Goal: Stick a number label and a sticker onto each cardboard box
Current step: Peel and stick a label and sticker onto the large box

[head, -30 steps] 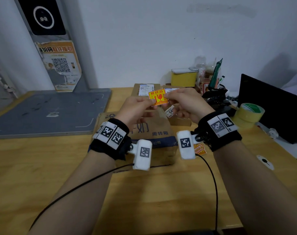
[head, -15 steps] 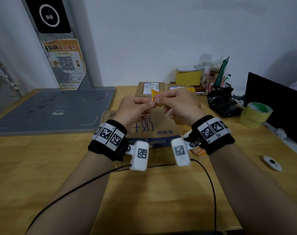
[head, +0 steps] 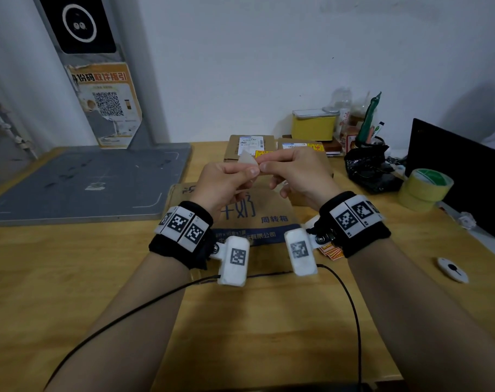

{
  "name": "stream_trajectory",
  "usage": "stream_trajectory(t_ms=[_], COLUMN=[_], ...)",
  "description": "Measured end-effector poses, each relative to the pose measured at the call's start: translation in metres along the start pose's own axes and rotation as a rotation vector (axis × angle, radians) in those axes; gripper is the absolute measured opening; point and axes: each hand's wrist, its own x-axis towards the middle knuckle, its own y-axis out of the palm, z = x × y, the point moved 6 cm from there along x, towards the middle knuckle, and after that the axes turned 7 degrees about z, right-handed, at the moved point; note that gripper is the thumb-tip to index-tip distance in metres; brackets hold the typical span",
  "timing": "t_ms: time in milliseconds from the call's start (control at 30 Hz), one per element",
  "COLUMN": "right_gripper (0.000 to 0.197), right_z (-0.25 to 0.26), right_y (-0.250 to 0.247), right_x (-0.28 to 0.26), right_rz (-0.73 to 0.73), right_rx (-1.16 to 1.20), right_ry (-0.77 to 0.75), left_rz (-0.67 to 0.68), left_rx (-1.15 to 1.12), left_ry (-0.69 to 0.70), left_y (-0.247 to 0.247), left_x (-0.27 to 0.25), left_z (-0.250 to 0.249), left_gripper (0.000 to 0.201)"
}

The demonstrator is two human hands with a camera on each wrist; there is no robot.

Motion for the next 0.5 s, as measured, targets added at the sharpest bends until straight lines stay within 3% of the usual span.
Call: stream_trajectory(t_ms=[500], right_gripper=[0.009], right_z=[-0.0019], right_y=[-0.0004], right_x=[-0.0014], right_rz=[-0.001], right_rx=[0.021], right_ry=[0.012], left_rz=[0.026], left_rx=[0.045], left_ry=[-0.002], left_y=[0.0029], left_x=[-0.0008], left_z=[-0.0009], left_gripper=[0.014])
